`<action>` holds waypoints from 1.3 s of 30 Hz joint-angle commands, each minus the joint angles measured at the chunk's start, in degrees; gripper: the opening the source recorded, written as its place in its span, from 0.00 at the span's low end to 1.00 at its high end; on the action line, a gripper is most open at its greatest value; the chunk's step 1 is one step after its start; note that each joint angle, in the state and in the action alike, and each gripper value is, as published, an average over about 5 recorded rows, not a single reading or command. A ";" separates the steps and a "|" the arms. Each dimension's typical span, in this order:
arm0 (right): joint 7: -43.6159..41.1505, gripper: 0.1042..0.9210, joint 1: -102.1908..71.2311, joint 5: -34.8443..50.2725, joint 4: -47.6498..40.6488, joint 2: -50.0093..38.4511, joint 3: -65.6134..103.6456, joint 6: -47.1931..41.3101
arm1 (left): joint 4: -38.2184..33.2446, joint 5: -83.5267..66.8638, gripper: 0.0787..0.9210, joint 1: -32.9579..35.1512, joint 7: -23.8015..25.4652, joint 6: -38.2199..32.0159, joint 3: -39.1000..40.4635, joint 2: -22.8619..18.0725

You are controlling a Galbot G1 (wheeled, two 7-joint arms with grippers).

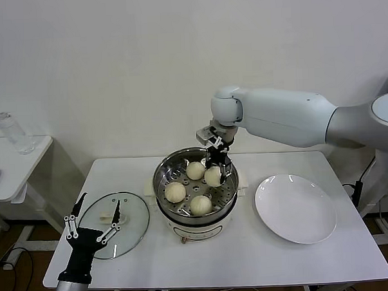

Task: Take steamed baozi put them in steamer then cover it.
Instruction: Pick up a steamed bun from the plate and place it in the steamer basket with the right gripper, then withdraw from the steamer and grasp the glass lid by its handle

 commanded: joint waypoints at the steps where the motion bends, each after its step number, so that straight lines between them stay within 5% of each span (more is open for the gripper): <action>1: -0.04 0.71 -1.88 -3.09 -0.67 1.24 -0.85 0.08 | 0.25 -0.05 0.88 0.02 0.00 -0.06 -0.02 0.04; 22: 6.02 0.88 -3.30 0.46 5.29 -6.82 10.78 0.71 | -0.23 2.19 0.88 -0.15 -0.99 1.29 0.26 0.08; 25: 17.65 0.88 -4.85 4.93 8.43 -11.14 16.41 3.65 | -0.07 4.51 0.88 -0.51 -1.59 1.26 0.29 0.20; 32: 68.71 0.88 -16.63 6.86 17.27 -21.04 28.09 12.37 | 1.40 14.41 0.88 -3.09 -7.20 2.74 0.98 0.39; 39: 89.63 0.88 -44.45 4.93 24.09 -26.92 54.96 16.00 | 1.72 21.31 0.88 -3.63 -10.49 5.82 1.19 0.96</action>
